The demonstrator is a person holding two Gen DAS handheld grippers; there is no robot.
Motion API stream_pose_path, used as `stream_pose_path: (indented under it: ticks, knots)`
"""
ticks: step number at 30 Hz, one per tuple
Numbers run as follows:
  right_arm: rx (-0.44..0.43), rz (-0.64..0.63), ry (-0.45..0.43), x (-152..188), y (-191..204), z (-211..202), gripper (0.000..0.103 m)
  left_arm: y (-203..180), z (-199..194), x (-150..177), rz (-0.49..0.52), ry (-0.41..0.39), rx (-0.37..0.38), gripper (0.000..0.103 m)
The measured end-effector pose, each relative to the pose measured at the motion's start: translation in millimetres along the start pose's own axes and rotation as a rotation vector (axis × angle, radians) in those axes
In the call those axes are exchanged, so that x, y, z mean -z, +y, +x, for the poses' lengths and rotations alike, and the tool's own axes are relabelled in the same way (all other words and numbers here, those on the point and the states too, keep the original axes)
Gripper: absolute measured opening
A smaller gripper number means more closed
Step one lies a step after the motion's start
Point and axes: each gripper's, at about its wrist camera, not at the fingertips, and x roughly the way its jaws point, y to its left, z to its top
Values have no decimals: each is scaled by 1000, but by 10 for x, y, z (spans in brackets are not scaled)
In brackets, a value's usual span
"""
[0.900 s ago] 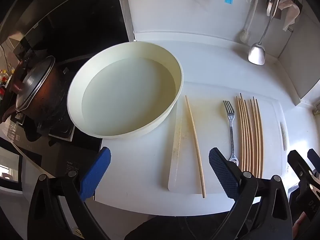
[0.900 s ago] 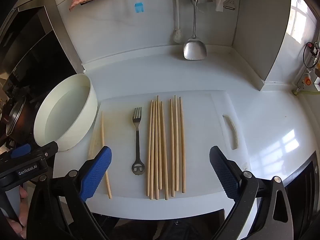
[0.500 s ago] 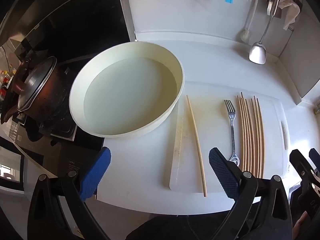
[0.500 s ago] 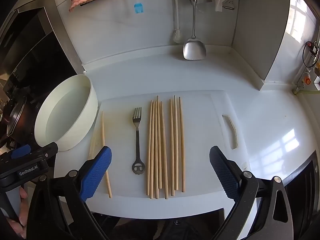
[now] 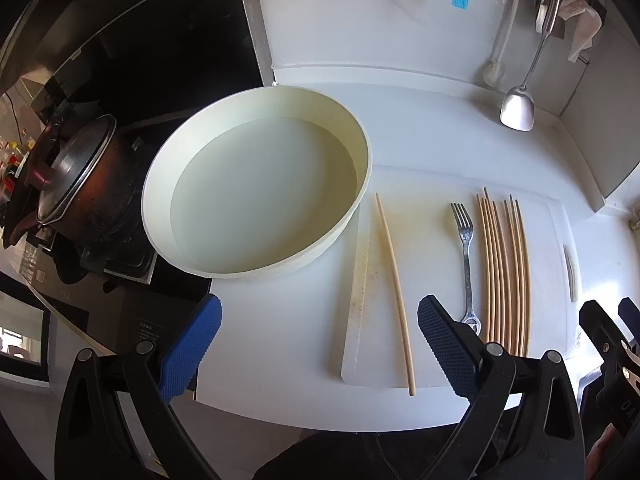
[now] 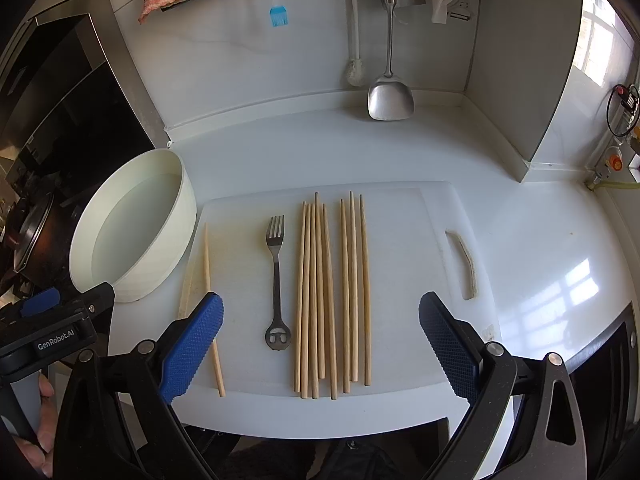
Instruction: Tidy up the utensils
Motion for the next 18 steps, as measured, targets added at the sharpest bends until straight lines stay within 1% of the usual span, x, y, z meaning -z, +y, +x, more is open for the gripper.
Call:
stream_pose_path:
  ticks: [11,13,18]
  knots:
    - [1,1,0,-1,4,2,94,97,-10,-43,1,1,1,97]
    - [1,0,1,-1,3,3,94,1,3,-3,2,0,-1,97]
    - [1,0,1,2,2,3,94,12,8,-19,2,1,-2,97]
